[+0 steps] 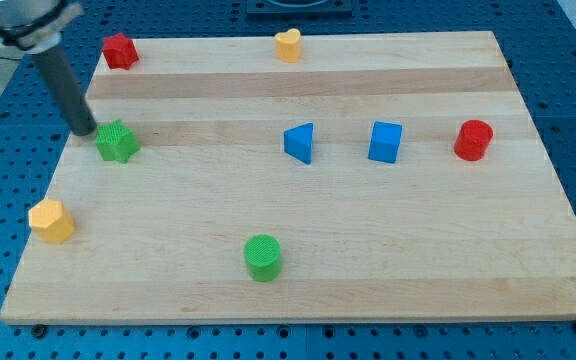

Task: Push the green star to the left of the blue triangle

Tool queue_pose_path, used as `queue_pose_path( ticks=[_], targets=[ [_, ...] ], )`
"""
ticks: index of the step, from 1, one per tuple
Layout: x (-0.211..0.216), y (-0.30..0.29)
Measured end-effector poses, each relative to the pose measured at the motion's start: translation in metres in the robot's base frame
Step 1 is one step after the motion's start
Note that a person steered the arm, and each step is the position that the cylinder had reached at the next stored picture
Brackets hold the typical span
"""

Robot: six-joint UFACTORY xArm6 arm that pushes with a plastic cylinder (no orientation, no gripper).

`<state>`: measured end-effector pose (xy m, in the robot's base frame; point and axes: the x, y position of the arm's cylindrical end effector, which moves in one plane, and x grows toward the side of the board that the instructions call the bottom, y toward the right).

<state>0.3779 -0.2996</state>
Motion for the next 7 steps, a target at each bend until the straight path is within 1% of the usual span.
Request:
queue_pose_path(
  ticks=[1,2,4,5,6,7],
  targets=[
    [0.019,-0.004],
    [0.027,0.045],
    [0.027,0.156],
    [0.037,0.162],
    [0.078,0.172],
    [0.069,0.191]
  ],
)
